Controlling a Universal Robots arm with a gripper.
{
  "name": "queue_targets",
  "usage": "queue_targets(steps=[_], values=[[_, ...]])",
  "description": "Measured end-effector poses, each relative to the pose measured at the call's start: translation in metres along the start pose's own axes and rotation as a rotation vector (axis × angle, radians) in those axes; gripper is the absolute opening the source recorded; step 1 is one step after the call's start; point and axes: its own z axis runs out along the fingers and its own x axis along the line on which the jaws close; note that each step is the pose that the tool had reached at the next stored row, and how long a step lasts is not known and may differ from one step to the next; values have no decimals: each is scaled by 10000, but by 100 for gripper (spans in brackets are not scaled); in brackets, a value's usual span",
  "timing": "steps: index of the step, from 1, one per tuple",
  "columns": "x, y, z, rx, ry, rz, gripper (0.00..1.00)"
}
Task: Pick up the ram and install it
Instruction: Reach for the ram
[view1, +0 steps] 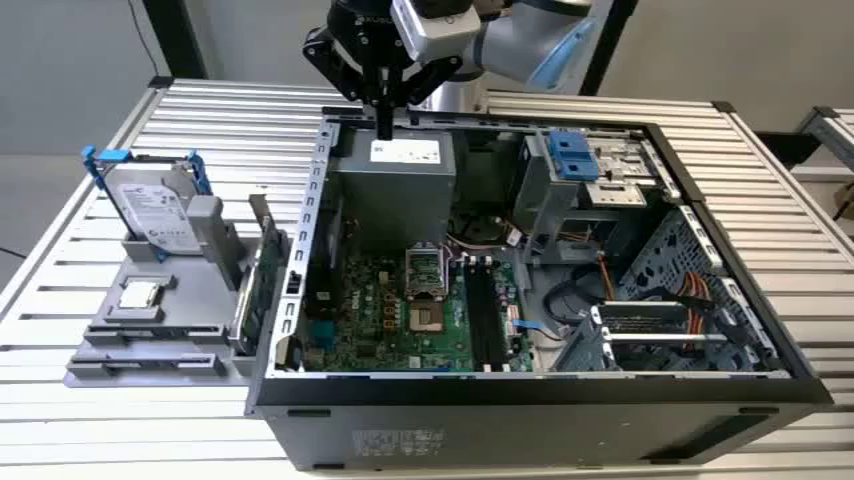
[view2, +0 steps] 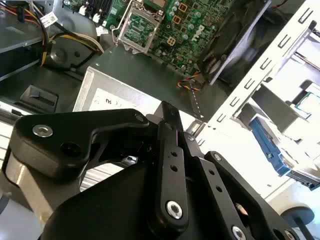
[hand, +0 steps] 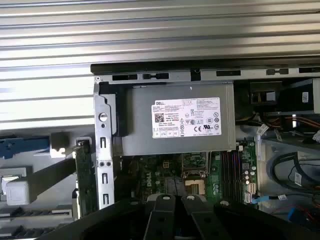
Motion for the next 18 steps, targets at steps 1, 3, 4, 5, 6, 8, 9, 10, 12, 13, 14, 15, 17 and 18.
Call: queue_targets(steps=[1, 3, 4, 5, 6, 8, 9, 10, 12, 13, 14, 15, 17, 18], values=[[0, 0, 0, 0, 0, 0, 0], [0, 0, 0, 0, 0, 0, 0], [0, 0, 0, 0, 0, 0, 0], [0, 0, 0, 0, 0, 0, 0], [0, 0, 0, 0, 0, 0, 0], [0, 0, 0, 0, 0, 0, 0], [0, 0, 0, -1, 0, 0, 0], [0, 0, 0, 0, 0, 0, 0], [1, 0, 0, -1, -1, 0, 0], [6, 0, 0, 0, -1, 1, 0], [14, -1, 0, -1, -1, 1, 0], [24, -2, -1, 0, 0, 0, 0], [50, -3, -1, 0, 0, 0, 0], [62, -4, -1, -1, 0, 0, 0]])
